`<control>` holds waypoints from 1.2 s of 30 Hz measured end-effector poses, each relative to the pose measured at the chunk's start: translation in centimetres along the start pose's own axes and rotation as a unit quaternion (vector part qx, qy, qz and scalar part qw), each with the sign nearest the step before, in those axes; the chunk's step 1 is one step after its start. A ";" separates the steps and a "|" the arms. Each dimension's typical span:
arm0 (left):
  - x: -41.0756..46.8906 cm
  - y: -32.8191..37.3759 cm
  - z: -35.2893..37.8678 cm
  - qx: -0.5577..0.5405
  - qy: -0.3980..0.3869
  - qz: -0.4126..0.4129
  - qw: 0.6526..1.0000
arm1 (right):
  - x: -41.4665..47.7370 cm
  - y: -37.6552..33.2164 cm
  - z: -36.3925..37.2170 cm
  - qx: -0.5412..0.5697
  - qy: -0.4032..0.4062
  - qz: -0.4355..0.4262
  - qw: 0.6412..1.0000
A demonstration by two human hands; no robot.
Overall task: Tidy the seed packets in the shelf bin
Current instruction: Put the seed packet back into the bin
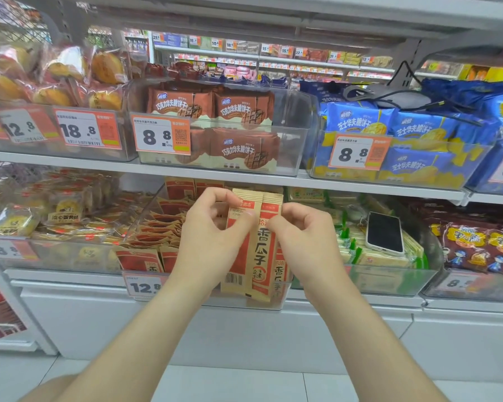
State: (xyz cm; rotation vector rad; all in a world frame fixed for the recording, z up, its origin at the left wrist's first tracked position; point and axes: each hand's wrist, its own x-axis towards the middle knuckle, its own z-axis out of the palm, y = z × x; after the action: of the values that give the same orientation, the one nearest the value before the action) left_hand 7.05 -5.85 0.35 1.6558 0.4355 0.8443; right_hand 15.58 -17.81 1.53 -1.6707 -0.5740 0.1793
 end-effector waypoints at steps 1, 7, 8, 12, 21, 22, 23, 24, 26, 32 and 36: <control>-0.1 0.0 0.0 0.028 -0.003 0.014 1.000 | 0.0 0.0 0.0 0.006 -0.001 0.000 1.000; -0.5 0.0 0.0 0.082 0.033 0.052 0.995 | 0.2 0.4 0.0 -0.003 -0.016 -0.050 0.999; -0.5 0.0 0.0 0.083 0.035 0.061 0.994 | 0.3 0.6 0.2 -0.021 -0.010 -0.080 0.997; -0.2 0.1 0.0 0.049 0.023 0.057 0.997 | 0.3 1.3 0.6 -0.066 0.077 -0.206 0.973; -0.2 1.1 -0.8 -0.090 -0.068 -0.046 0.993 | -0.1 1.2 0.5 -0.064 0.127 -0.292 0.946; -0.2 1.1 -0.8 -0.085 -0.068 -0.048 0.993 | -0.1 1.2 0.5 -0.059 0.123 -0.288 0.948; -0.1 1.0 -0.8 -0.080 -0.069 -0.047 0.993 | 0.0 1.2 0.5 -0.051 0.117 -0.282 0.951; 0.0 0.9 -0.8 -0.075 -0.067 -0.046 0.994 | 0.0 1.2 0.5 -0.042 0.112 -0.272 0.955; 0.1 0.7 -0.8 -0.073 -0.058 -0.042 0.995 | 0.2 1.2 0.6 -0.019 0.098 -0.241 0.965; 0.4 0.0 -0.7 -0.082 0.036 -0.020 0.996 | 0.5 0.6 0.3 0.067 -0.032 -0.063 0.995; 1.1 -0.7 -1.1 -0.075 0.162 -0.016 0.984 | 0.4 1.0 -0.3 -0.046 -0.206 0.039 0.977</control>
State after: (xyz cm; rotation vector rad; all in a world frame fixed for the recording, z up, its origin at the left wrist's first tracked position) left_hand 7.08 -4.14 0.11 1.3732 0.6056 1.1021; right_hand 16.32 -17.92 0.72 -1.7582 -0.8362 0.5735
